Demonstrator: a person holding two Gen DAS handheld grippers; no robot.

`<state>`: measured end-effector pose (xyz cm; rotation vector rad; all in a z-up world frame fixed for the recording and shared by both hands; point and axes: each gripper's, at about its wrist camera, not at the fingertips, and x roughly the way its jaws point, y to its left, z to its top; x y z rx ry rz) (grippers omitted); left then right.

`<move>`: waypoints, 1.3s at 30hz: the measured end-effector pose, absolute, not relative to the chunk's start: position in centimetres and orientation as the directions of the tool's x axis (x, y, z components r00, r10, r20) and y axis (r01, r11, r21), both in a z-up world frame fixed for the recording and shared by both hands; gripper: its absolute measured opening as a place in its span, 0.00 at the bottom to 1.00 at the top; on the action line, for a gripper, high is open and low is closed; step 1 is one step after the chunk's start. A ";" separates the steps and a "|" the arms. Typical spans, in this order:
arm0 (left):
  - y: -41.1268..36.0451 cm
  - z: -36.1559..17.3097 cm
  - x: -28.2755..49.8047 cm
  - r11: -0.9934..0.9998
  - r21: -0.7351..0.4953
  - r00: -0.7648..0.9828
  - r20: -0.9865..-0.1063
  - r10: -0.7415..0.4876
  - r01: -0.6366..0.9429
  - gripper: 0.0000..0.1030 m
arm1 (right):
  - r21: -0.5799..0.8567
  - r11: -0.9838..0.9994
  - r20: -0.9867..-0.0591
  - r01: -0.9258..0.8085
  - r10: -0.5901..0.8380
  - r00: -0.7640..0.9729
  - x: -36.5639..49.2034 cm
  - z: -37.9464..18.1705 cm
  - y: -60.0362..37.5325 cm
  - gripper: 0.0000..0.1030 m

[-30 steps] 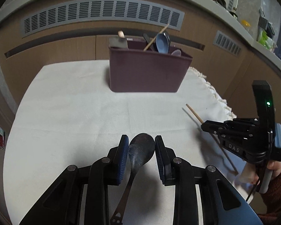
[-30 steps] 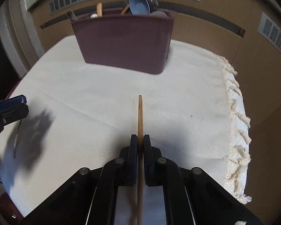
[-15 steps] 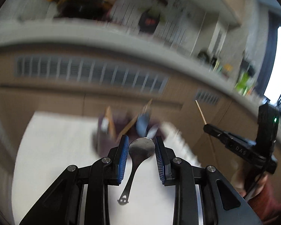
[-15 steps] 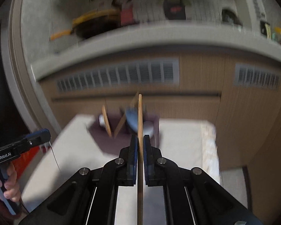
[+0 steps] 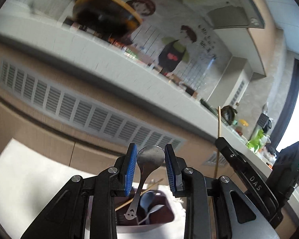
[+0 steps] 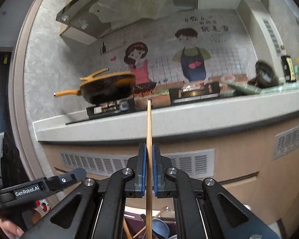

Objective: Organize utensils
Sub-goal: 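Drop the metal spoon into the caddy with the left gripper while the right lifts the chopstick, then lower the chopstick into the purple caddy and open the right gripper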

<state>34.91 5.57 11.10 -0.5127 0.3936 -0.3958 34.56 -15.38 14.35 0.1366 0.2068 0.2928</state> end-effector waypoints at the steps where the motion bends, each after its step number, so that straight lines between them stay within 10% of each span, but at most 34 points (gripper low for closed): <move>1: 5.6 10.4 35.5 0.799 -0.545 0.850 -0.269 -0.453 0.253 0.28 | 0.169 0.947 -0.193 -0.274 0.305 0.933 35.5 13.5 -15.3 0.05; 10: 4.6 5.6 37.6 0.815 -0.536 0.844 -0.315 -0.434 0.219 0.28 | 0.203 0.948 -0.214 -0.243 0.285 0.934 39.1 7.7 -14.9 0.06; 17: 2.9 3.2 34.2 0.876 -0.425 0.811 -0.415 -0.413 0.228 0.28 | 0.187 0.959 -0.425 -0.213 0.274 0.863 36.3 2.9 -16.6 0.09; 26: 3.3 3.9 25.4 0.961 -0.248 0.833 -0.502 -0.234 0.120 0.29 | 0.161 0.970 -0.481 -0.182 0.238 0.844 28.0 3.2 -18.7 0.09; 39: 5.4 -1.4 21.3 0.964 -0.261 0.673 -0.705 -0.223 0.047 0.29 | 0.171 0.913 -0.767 -0.372 0.360 0.531 28.5 -1.9 -14.4 0.12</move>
